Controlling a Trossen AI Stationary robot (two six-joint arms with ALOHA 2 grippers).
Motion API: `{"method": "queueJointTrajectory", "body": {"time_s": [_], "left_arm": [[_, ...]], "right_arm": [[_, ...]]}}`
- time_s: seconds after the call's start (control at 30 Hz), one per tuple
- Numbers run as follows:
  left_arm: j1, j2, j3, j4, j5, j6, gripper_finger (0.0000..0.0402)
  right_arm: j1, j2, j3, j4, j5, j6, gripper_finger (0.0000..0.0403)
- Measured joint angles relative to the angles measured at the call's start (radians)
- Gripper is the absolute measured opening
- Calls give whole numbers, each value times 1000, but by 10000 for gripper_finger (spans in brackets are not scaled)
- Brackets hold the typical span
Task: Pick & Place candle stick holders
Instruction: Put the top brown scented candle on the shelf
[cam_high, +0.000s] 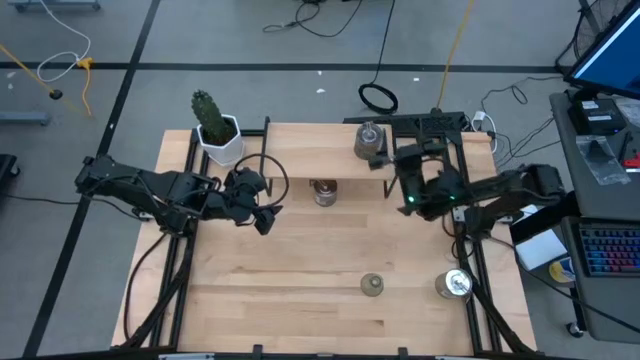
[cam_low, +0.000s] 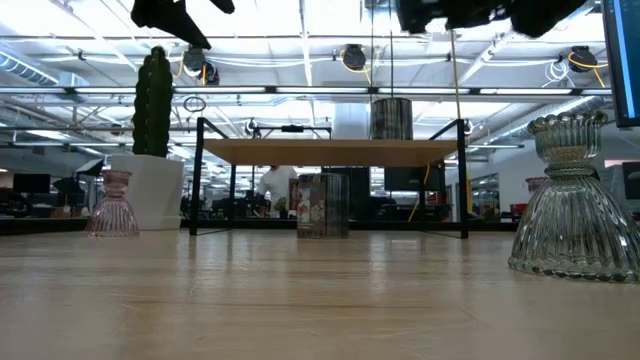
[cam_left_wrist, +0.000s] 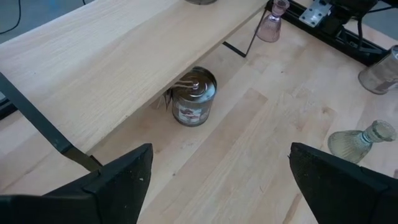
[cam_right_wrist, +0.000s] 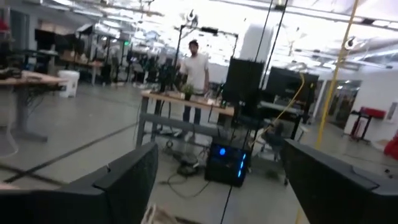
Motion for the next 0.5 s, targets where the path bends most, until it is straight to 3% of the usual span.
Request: {"method": "queueJointTrajectory", "body": {"time_s": [0.17,0.5], "left_arm": [[0,0,0,4,0,-2,378],[-5,30,0,199,1,10,374]], "right_arm": [[131,-73,0,-36,102,-114,293],[337,-149,0,-138,114,-86,214]]}}
